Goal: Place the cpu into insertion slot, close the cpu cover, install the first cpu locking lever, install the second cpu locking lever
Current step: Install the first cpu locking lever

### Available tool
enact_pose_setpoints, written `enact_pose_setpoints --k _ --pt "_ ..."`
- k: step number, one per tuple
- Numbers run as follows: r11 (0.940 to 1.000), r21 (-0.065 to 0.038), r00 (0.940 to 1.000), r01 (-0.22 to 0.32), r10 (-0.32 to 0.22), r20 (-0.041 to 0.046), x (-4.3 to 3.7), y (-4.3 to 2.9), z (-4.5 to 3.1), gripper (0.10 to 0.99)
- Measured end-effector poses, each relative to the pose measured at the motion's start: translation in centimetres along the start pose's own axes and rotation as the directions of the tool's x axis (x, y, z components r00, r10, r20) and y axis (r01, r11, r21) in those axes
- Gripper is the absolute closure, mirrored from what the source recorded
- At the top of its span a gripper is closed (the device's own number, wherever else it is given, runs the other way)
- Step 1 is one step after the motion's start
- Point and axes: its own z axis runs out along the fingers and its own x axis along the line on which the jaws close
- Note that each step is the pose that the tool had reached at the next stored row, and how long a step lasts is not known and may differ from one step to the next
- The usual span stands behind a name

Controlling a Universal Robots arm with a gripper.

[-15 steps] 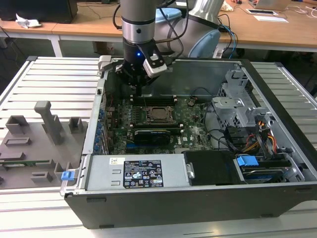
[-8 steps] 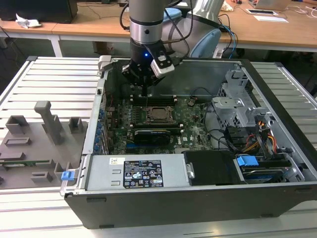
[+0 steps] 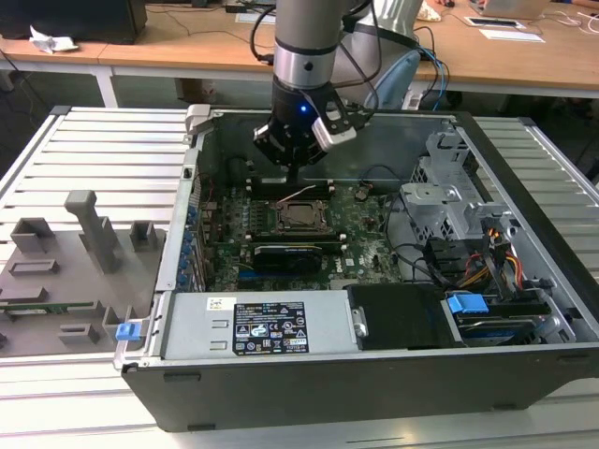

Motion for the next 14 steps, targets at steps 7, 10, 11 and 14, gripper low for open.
enact_pose_setpoints --k 7,10,11,14 --pt "0.9991 -0.041 0.9999 0.01 -0.01 0.0067 0.0 -0.06 0.29 0.98" --pt "0.9979 -0.039 0.9987 0.051 -0.051 0.0066 -0.08 -0.05 0.74 0.98" --pt "0.9979 -0.039 0.9987 0.051 -0.05 0.0065 -0.37 -0.02 0.86 0.98" --pt "0.9979 -0.039 0.9987 0.051 -0.051 0.0066 -1.11 0.09 1.05 0.98"
